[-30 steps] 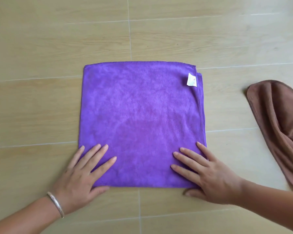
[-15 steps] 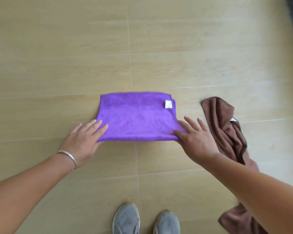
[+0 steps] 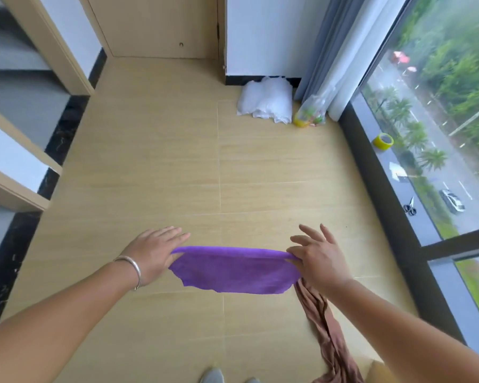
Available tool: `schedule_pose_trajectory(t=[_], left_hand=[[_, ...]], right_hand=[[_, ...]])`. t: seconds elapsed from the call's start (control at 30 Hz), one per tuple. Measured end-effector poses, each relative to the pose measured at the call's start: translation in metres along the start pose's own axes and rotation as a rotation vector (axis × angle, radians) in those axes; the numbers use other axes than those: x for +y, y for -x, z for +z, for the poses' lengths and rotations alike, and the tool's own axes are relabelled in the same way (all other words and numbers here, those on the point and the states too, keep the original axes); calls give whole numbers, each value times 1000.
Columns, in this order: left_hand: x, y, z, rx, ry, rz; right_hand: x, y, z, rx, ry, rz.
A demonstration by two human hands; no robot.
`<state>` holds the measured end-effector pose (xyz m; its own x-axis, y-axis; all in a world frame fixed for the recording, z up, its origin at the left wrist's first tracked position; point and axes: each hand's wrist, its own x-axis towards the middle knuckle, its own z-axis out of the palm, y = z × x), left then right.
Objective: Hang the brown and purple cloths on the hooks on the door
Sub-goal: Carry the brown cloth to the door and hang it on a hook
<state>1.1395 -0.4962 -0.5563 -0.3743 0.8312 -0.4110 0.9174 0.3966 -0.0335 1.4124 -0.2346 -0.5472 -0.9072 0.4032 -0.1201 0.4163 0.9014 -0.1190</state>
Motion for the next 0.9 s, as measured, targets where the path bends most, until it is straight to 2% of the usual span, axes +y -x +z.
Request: schedule_pose_trajectory(t=[0.23,0.43,0.53,0.73,0.9], left_hand=[[1,84,-169,83,-80,-9],[-14,134,-301,247,-117,-56],[-24,157,-360,360,-93,-77],[-41,205,-465,550,-47,-129],[-33,250,-535,657,-10,-147]], right_hand=[[-26,38,-187,86,-5,83],[-38,43,-344,346,90,10],[-47,44,-411,403,188,-3],[-66,52,-522,523,295,-56],[-74,60,-586,568,300,-83]])
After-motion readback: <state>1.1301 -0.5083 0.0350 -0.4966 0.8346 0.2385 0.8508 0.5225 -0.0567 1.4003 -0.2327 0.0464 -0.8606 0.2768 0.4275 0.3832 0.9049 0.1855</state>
